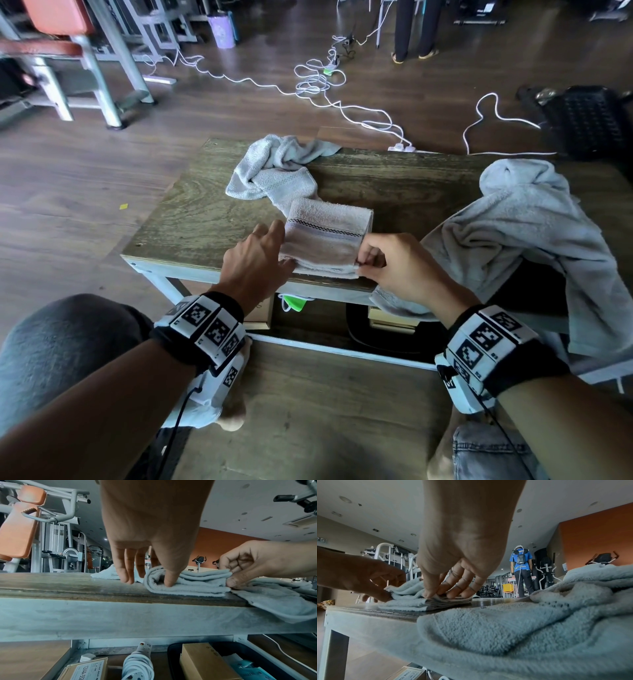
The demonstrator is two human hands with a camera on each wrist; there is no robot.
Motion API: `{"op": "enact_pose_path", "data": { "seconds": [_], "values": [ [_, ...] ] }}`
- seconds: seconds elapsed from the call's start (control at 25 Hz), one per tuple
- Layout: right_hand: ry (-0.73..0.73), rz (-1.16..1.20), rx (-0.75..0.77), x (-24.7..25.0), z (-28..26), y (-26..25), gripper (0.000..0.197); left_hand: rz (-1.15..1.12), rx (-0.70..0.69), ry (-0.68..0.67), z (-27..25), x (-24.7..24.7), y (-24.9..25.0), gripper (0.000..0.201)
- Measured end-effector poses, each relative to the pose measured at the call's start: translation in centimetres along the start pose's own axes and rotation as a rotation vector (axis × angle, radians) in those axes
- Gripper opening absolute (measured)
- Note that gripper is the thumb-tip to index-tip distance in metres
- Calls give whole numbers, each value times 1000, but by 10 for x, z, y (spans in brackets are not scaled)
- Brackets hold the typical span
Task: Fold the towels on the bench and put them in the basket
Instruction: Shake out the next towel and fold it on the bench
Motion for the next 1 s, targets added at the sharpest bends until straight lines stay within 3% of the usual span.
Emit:
{"op": "enact_pose_path", "data": {
  "seconds": [0.24,0.44,0.64,0.84,1.0],
  "values": [
    [-79,-3,-50,0,-1,-2,25,44,-75,18,0,0,5,23],
    [-95,-57,-215,4,2,7,29,43,-305,-18,0,-4,19,39],
    [-59,-84,-156,5,5,4,34,-120,-425,13,10,-14,42,29],
    [-66,-80,-88,4,3,5,27,-304,-380,116,20,-8,58,15],
    [-61,59,-122,3,2,10,33,-405,-242,223,24,-5,61,29]
  ]
}}
Point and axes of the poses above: each hand's wrist, its own z-axis towards the middle knuckle, its own x-axis out of the back of the hand, y = z × x, the point moved 1 cm from there along z, towards the middle knuckle, and after that the axes turned 14 degrees about -y, right-handed, at the moved point
